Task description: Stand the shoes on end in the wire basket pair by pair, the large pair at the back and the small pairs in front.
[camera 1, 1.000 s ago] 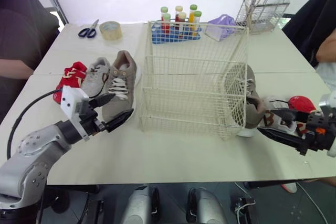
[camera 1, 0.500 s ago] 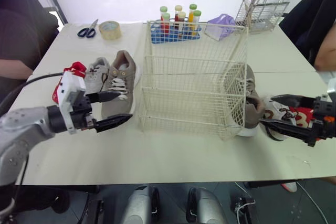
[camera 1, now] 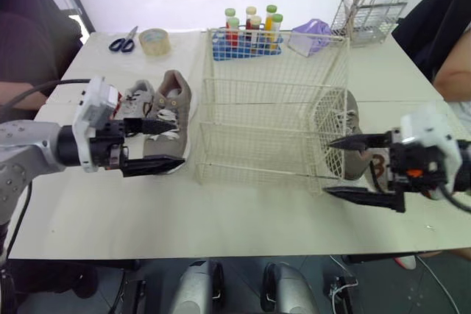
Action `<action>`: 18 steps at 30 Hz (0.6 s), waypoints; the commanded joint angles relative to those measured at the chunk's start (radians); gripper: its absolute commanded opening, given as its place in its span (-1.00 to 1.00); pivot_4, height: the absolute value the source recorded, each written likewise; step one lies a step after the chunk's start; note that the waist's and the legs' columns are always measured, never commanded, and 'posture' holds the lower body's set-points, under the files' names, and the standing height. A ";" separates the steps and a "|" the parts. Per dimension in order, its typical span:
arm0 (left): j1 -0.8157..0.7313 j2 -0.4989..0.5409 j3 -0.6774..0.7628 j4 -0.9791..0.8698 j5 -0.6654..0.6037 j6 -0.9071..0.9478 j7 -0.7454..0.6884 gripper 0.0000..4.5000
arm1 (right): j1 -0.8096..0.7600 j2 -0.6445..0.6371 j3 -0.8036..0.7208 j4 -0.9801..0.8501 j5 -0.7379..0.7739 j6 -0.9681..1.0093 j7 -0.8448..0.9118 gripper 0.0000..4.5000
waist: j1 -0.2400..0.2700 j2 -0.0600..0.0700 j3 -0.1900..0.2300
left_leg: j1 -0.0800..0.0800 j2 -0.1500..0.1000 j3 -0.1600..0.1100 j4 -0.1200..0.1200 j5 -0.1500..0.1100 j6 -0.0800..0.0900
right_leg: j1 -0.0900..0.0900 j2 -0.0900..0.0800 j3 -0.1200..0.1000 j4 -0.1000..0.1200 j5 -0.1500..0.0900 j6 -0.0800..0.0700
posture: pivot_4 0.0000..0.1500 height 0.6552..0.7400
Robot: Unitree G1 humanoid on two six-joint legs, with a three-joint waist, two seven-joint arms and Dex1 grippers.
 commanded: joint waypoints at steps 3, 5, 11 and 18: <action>-0.030 -0.010 -0.003 -0.013 0.010 -0.012 0.012 0.98 | -0.063 -0.014 0.166 0.000 -0.171 -0.087 -0.023 0.93 | 0.000 0.000 0.000 | 0.000 0.000 0.000 0.000 0.000 0.000 | -0.001 0.000 0.000 0.000 0.000 0.000 | 1.00 1.00; -0.031 -0.015 -0.006 -0.017 0.017 -0.018 0.019 0.98 | -0.086 -0.013 0.231 0.004 -0.244 -0.110 -0.042 0.93 | 0.000 0.000 0.000 | 0.000 0.000 0.000 0.000 0.000 0.000 | -0.001 0.000 0.000 0.001 0.000 0.000 | 1.00 1.00; -0.027 -0.031 0.000 -0.039 0.011 -0.013 0.047 0.98 | -0.118 -0.001 0.328 -0.004 -0.371 -0.132 -0.069 0.93 | 0.001 0.000 0.000 | 0.000 0.000 0.001 0.000 0.001 -0.001 | -0.001 0.000 0.000 0.001 0.000 0.001 | 1.00 1.00; -0.040 -0.048 -0.010 -0.050 0.015 -0.018 0.071 1.00 | -0.157 -0.008 0.390 0.014 -0.451 -0.131 -0.052 0.12 | 0.001 0.000 0.000 | 0.000 0.000 0.001 0.000 0.001 -0.001 | -0.001 0.000 0.000 0.001 0.000 0.001 | 1.00 1.00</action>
